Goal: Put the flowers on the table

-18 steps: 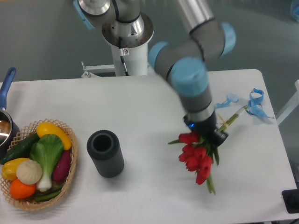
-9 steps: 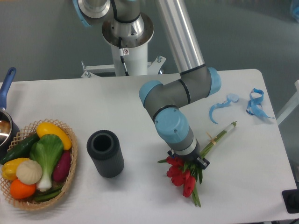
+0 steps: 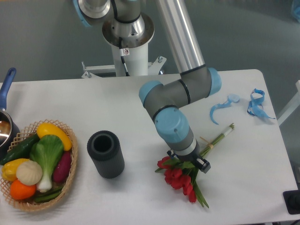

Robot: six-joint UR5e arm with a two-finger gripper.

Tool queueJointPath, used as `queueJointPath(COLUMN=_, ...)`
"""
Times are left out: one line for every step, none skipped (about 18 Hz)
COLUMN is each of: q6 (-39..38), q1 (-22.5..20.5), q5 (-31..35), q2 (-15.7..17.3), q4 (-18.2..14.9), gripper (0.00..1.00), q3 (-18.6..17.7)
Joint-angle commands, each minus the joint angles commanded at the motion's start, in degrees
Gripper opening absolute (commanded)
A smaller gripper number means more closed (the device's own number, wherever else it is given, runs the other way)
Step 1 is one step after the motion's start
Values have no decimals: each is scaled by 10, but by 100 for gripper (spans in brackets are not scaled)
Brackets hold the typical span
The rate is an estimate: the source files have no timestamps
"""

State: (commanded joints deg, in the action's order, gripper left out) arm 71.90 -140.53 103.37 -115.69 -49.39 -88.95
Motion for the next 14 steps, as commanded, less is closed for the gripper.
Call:
queueJointPath(q6=-1, q1=-14, q5=-3, q2=21, q4=-14, gripper=100, q3=4)
queueJointPath(q6=4, q1=-32, q5=-7, q2=40, q4=-46, gripper=100, q3=17)
queueJointPath(q6=26, q1=-48, q5=-26, q2=48, q4=-101, gripper=100, q3=50)
queueJointPath(q6=55, q1=-60, q5=-45, q2=56, q4=-154, gripper=100, q3=84)
queueJointPath(q6=81, q1=-72, q5=-59, q2=64, q4=-204, gripper=100, q3=114)
queueJointPath(q6=103, q1=-85, q5=-68, q2=66, q4=-237, gripper=100, q3=135)
queueJointPath(q6=121, q1=-96, q5=-76, q2=67, q4=-257, gripper=100, q3=148)
queueJointPath(q6=143, q1=-112, q5=-91, q2=78, q4=-272, gripper=100, q3=153)
queueJointPath(q6=175, q1=-138, q5=-121, q2=93, q4=-293, gripper=100, q3=152)
queueJointPath(q6=240, q1=-182, q5=-165, q2=110, q4=-330, gripper=100, q3=149)
queueJointPath(q6=290, q1=-208, q5=-185, q2=122, q4=-348, gripper=100, q3=148)
queueJointPath(q6=334, q1=-229, q5=-196, q2=129, q4=-359, gripper=100, q3=142)
queueJointPath(q6=366, q1=-243, q5=-201, q2=139, q4=-362, gripper=100, q3=133)
queueJointPath(q6=386, q1=-252, q5=-203, q2=147, q4=-361, gripper=100, q3=121)
